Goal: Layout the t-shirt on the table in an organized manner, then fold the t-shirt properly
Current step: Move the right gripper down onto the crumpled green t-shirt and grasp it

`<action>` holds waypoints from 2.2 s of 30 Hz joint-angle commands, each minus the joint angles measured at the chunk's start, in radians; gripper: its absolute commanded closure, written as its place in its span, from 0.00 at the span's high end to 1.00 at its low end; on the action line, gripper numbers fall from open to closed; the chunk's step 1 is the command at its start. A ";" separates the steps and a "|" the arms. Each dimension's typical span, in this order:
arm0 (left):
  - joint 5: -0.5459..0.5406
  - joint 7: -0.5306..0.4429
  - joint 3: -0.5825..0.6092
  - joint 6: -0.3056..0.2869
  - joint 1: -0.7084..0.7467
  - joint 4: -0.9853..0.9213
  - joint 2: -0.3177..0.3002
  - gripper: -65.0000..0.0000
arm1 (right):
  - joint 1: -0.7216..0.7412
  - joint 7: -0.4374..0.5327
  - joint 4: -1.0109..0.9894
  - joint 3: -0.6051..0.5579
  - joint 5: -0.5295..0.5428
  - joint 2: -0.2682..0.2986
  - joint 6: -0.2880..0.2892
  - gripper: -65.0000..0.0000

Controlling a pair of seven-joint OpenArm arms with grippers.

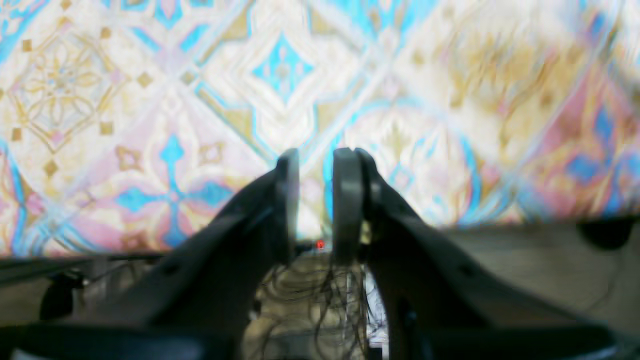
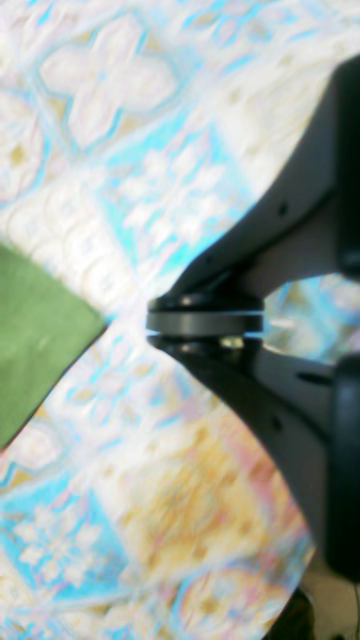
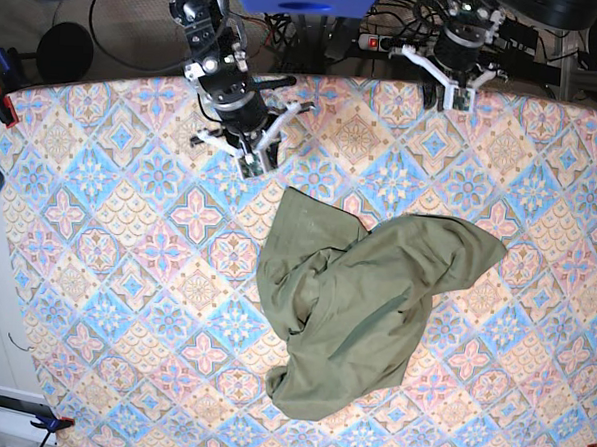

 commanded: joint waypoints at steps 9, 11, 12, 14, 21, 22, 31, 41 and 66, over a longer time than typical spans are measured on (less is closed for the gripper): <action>-0.116 0.075 -0.100 0.004 -0.009 0.074 -0.008 0.19 | 0.128 0.000 -0.037 -0.013 0.004 -0.031 0.002 0.21; -0.127 0.077 -0.131 0.004 -0.013 0.074 -0.008 0.19 | 0.167 0.000 -0.080 -0.030 0.004 -0.031 0.002 0.23; -0.129 0.079 -0.142 0.004 -0.018 0.073 -0.008 0.19 | 0.184 0.000 -0.096 -0.045 0.004 -0.029 0.002 0.23; -0.129 0.079 -0.155 0.004 -0.019 0.071 -0.008 0.19 | 0.205 0.000 -0.109 -0.057 0.004 -0.029 0.002 0.23; -0.133 0.080 -0.183 0.004 -0.019 0.070 -0.008 0.20 | 0.309 -0.001 -0.222 -0.057 0.109 -0.029 0.134 0.23; -0.133 0.080 -0.180 0.004 -0.019 0.070 -0.008 0.20 | 0.328 -0.004 -0.235 -0.051 0.146 -0.028 0.160 0.23; -0.135 0.158 -0.180 0.004 -0.021 0.071 -0.007 0.20 | 0.520 -0.075 -0.407 -0.050 0.374 -0.028 0.277 0.31; -0.135 0.157 -0.180 0.004 -0.018 0.071 -0.004 0.20 | 0.642 -0.069 -0.584 -0.050 0.460 -0.034 0.277 0.44; -0.136 0.157 -0.182 0.004 -0.003 0.071 -0.001 0.19 | 0.770 0.020 -0.858 -0.048 0.462 -0.077 0.280 0.44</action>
